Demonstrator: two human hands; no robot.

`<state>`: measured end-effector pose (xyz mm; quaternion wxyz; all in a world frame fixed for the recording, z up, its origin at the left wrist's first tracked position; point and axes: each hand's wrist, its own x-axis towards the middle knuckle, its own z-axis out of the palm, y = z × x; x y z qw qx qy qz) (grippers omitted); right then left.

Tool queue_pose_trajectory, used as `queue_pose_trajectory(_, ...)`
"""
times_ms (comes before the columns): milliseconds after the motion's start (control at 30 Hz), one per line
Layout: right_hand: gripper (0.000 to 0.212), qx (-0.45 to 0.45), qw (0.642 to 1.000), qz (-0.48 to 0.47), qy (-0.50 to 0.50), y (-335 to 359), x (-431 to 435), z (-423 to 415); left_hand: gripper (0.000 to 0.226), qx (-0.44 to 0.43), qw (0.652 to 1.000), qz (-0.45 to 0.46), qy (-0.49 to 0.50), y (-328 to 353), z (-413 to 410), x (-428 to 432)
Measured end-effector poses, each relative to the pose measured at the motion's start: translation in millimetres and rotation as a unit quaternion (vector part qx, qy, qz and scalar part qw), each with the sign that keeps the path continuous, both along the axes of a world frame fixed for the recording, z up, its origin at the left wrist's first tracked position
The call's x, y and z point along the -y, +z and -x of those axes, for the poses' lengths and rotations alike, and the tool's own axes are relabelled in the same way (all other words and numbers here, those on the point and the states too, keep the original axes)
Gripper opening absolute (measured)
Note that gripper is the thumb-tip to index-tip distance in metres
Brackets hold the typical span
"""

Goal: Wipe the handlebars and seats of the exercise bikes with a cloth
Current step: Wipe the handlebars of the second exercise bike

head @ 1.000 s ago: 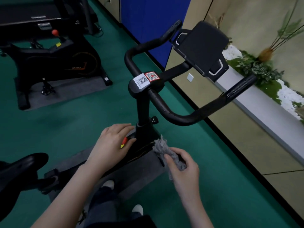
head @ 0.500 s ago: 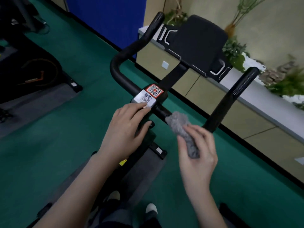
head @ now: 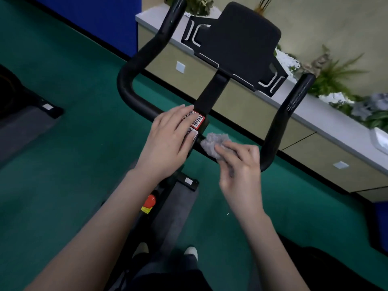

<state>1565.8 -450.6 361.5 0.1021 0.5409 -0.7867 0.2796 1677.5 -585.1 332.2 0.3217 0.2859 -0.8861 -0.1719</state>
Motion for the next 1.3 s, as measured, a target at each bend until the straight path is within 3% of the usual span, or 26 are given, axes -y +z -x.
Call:
queue_pose_trajectory(133, 0.016, 0.063, 0.993, -0.099, -0.019, 13.8, 34.2, 5.7, 0.038, -0.012, 1.000, -0.001, -0.009, -4.5, 1.1, 3.1)
queue_pose_trajectory(233, 0.014, 0.220, 0.954, -0.197, -0.059, 27.7, 63.0, 23.2, 0.039, -0.010, 1.000, 0.001, -0.010, -6.2, 1.4, 4.3)
queue_pose_trajectory(300, 0.012, 0.284, 0.935, -0.202, -0.064, 29.3, 62.4, 27.2, 0.039, -0.013, 1.000, -0.002, -0.008, -7.0, 2.0, 4.0)
queue_pose_trajectory(467, 0.017, 0.093, 0.994, -0.028, -0.044, 7.0, 35.0, -9.6, 0.039, -0.018, 1.000, -0.004, -0.008, -8.1, 2.4, 7.4)
queue_pose_trajectory(767, 0.022, 0.042, 0.982, 0.158, -0.096, -35.8, 31.9, -49.1, 0.039, -0.024, 0.999, -0.011, -0.019, -8.6, 1.5, 8.3)
queue_pose_trajectory(900, 0.020, 0.024, 0.977, 0.184, -0.107, -43.2, 22.8, -43.0, 0.040, -0.021, 0.999, -0.008, -0.022, -8.5, 0.7, 8.3)
queue_pose_trajectory(1133, 0.022, 0.053, 0.943, 0.242, -0.223, -41.2, 3.5, -34.5, 0.040, -0.028, 0.999, -0.018, -0.015, -7.0, 1.1, 6.1)
queue_pose_trajectory(1233, 0.021, 0.054, 0.965, 0.180, -0.185, -26.4, 24.5, -39.9, 0.040, -0.027, 0.999, -0.014, -0.017, -7.6, 0.8, 6.5)
queue_pose_trajectory(1300, 0.018, 0.087, 0.982, 0.063, -0.154, -6.2, 31.3, -22.5, 0.039, -0.026, 0.999, -0.014, -0.017, -8.3, 1.1, 6.7)
